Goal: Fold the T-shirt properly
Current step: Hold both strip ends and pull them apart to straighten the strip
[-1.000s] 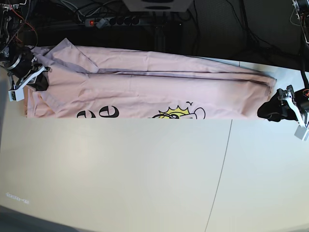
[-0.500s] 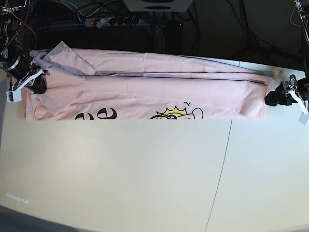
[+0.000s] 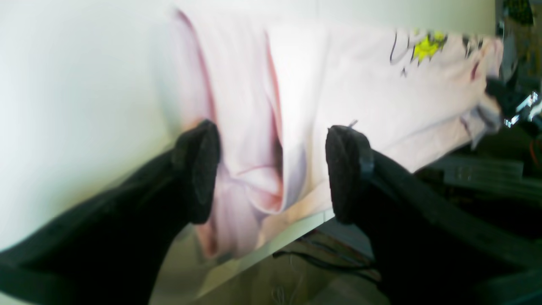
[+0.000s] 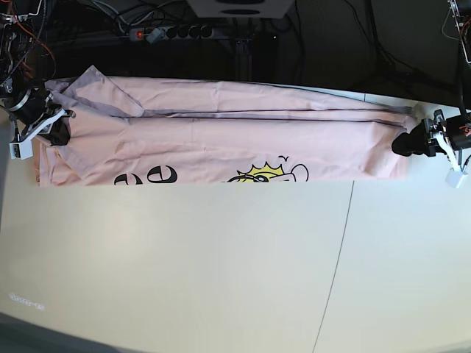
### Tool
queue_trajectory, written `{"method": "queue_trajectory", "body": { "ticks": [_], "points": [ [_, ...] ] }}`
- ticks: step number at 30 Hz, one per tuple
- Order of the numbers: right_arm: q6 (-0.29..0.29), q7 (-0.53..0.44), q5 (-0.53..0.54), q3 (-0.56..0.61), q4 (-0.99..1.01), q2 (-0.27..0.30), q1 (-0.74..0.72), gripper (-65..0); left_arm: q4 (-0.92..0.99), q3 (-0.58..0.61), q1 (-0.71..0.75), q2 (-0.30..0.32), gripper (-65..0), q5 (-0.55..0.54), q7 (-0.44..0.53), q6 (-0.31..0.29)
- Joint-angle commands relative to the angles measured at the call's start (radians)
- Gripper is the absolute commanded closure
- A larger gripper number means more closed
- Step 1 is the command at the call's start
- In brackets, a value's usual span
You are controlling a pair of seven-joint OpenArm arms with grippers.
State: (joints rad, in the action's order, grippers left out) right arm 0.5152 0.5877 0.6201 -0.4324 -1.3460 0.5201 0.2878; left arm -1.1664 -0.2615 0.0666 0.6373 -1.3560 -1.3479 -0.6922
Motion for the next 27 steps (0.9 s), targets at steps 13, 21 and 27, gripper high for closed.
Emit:
{"method": "queue_trajectory", "body": {
  "ticks": [13, 21, 27],
  "points": [
    [0.065, 0.041, -0.036, -0.005, 0.002, 0.016, 0.001, 0.0, -0.011, 0.052, -0.014, -0.012, -42.3, 0.082, 0.067, -0.006],
    [0.065, 0.041, -0.026, -0.005, 0.002, 0.017, 0.001, 0.0, -0.011, 0.053, -0.013, -0.039, -13.6, 0.105, 0.081, -0.006],
    [0.065, 0.041, -0.025, -0.005, 0.002, 0.016, 0.001, 0.0, -0.011, 0.053, -0.014, -0.039, 0.0, 0.195, 0.151, -0.006]
  ]
}}
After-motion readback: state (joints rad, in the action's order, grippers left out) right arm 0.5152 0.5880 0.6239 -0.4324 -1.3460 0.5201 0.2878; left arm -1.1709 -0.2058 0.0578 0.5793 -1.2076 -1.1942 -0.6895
